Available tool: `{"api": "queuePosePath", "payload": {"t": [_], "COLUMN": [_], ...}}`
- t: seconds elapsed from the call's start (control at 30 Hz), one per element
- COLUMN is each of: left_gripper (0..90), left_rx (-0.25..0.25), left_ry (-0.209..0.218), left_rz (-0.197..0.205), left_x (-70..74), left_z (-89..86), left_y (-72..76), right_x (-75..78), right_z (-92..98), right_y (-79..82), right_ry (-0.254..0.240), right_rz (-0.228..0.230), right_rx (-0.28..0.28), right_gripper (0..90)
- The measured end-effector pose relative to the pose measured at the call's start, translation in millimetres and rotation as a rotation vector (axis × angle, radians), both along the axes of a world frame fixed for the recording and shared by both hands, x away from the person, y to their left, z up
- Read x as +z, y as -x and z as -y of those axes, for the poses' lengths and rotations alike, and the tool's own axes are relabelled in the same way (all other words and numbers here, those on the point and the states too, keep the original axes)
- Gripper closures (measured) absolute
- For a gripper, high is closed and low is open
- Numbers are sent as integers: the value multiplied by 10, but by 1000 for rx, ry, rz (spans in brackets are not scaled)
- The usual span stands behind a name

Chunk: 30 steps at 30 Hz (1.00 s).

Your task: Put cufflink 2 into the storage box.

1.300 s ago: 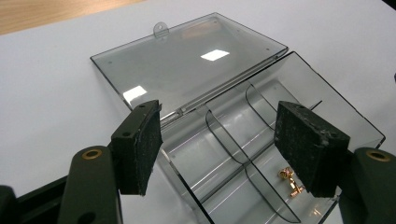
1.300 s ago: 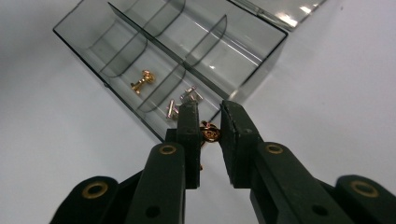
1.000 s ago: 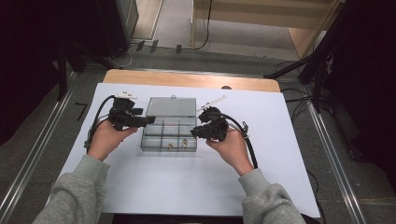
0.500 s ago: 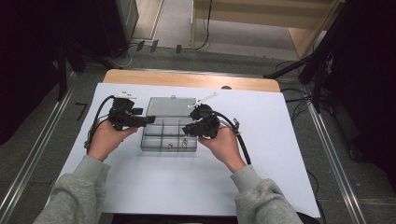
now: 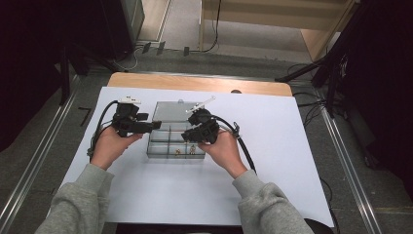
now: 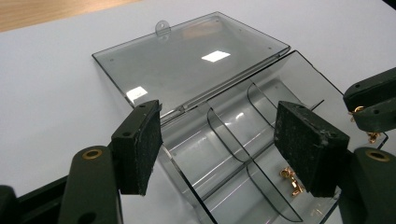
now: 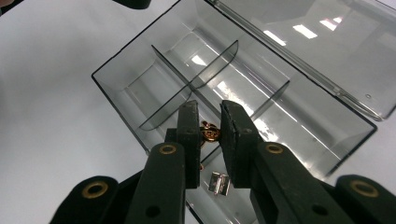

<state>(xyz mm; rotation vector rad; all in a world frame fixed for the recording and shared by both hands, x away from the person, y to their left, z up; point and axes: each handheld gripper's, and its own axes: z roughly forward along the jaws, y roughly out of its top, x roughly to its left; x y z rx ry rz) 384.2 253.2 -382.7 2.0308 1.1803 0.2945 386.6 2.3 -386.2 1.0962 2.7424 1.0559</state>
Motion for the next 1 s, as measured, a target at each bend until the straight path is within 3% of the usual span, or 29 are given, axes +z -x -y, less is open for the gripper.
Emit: {"api": "queuePosePath", "payload": {"t": [0.47, 1.0], "left_gripper": [331, 331], "left_rx": [-5, 5], "left_ry": [-3, 0], "left_rz": [3, 1], "left_x": [-8, -12], "left_z": [9, -8], "left_y": [8, 1], "right_x": [-131, -383], "right_z": [-177, -308], "right_y": [0, -12], "right_ry": [10, 51], "right_rz": [5, -33], "right_rx": [29, 53], "right_gripper": [797, 796]}}
